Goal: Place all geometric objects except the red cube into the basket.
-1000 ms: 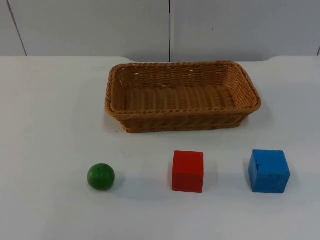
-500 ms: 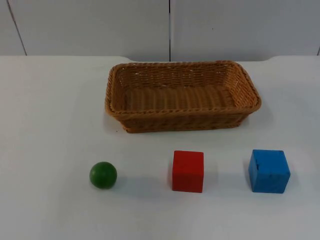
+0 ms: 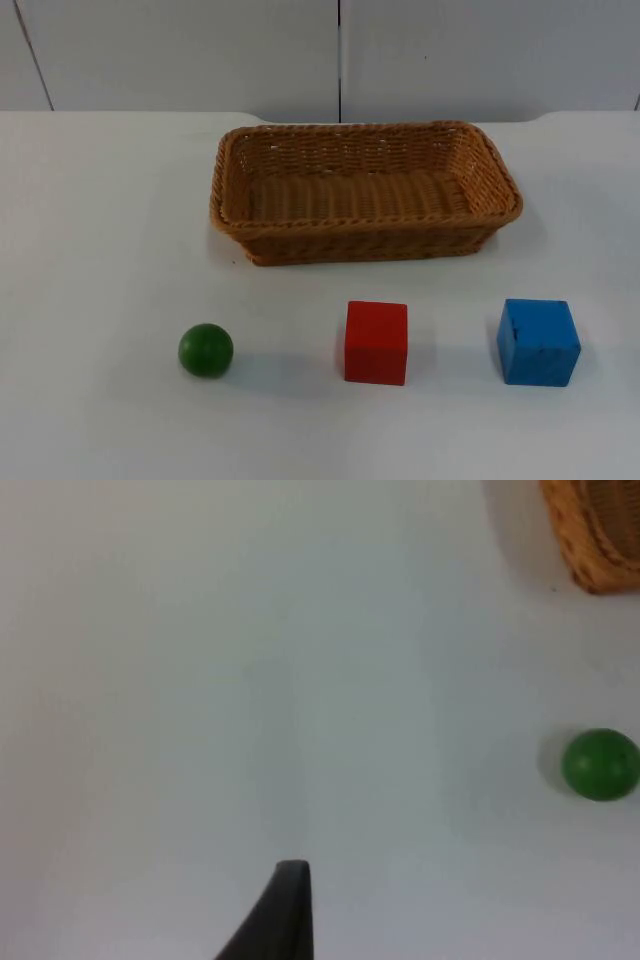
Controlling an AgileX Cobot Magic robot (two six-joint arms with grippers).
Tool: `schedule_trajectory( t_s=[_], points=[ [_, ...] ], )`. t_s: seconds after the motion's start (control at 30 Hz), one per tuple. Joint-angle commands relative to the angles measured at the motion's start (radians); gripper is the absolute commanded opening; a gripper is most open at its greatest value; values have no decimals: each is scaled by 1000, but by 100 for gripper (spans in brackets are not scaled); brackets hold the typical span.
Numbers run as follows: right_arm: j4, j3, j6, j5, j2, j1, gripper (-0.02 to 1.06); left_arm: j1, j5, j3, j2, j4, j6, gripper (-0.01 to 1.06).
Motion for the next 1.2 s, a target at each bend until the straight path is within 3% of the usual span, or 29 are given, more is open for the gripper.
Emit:
schedule_trajectory(
  t_s=[0.0, 0.1, 0.2, 0.27, 0.37, 0.57, 0.73, 1.17],
  points=[
    [2, -5, -12, -8, 1, -8, 105, 2, 24, -30, 56, -66, 89, 91],
    [2, -5, -11, -5, 1, -8, 105, -15, 43, -54, 123, -87, 122, 90],
    [2, -5, -11, -3, 1, -8, 105, -84, 39, -84, 224, -81, 123, 90],
    [2, -5, -11, -3, 1, -8, 105, -177, -4, -110, 305, -60, 111, 90],
    [2, -5, -11, -3, 1, -8, 105, -308, -62, -152, 438, 43, 28, 90],
    [2, -5, -11, 4, 1, -8, 105, -446, -137, -220, 647, 182, -90, 90],
    [2, -5, -11, 4, 1, -8, 105, -487, -172, -268, 777, 185, -90, 90],
    [2, -5, -11, 2, 1, -8, 105, -487, -292, -282, 993, 139, -90, 90]
  ],
)
